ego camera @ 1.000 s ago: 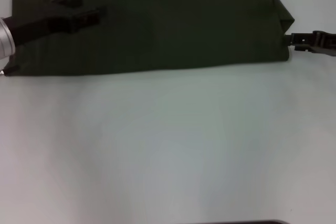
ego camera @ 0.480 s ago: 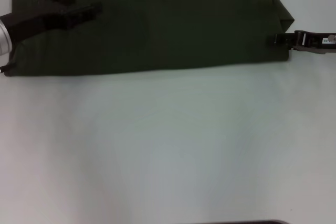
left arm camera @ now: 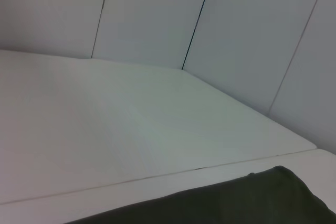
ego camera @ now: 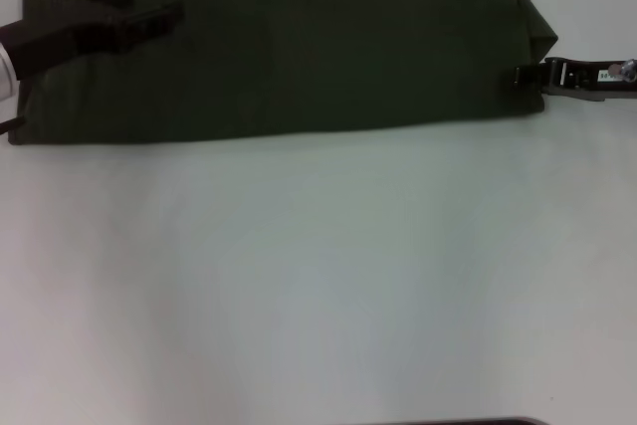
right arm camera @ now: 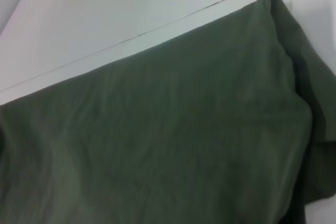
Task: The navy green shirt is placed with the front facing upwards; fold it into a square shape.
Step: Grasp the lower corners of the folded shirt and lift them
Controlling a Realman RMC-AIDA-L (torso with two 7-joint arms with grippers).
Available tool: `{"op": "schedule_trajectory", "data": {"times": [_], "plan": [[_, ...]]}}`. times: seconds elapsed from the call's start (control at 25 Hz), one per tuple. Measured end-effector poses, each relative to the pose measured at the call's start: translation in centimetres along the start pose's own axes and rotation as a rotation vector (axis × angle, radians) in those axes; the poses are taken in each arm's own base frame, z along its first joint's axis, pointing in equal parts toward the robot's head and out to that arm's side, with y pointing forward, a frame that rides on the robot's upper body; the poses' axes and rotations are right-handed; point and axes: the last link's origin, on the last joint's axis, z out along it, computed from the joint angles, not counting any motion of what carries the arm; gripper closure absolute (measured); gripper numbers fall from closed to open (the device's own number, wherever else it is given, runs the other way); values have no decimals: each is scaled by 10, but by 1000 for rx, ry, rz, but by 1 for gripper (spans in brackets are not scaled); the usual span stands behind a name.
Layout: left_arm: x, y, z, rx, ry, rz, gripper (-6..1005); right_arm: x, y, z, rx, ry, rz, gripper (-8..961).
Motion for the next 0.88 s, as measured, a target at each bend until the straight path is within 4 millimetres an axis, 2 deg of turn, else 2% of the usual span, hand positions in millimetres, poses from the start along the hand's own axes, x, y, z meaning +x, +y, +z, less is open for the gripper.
{"op": "schedule_trajectory", "data": {"times": [0.32,0.56,0.76,0.88], "plan": [[-8,-10,-10,53,-13,-9,140,-1,-1,-1,1,-4,-6,622],[-18,-25,-32,105,-37,-19,140,-2,-1,-1,6,-8,-10,855],[-33,-35,-56,146,-57,-59,140,-2,-1,-1,8,-8,-12,942],[-41,-43,-71,191,-55,-100,140,-1,-1,0,8,-7,-13,942]]}}
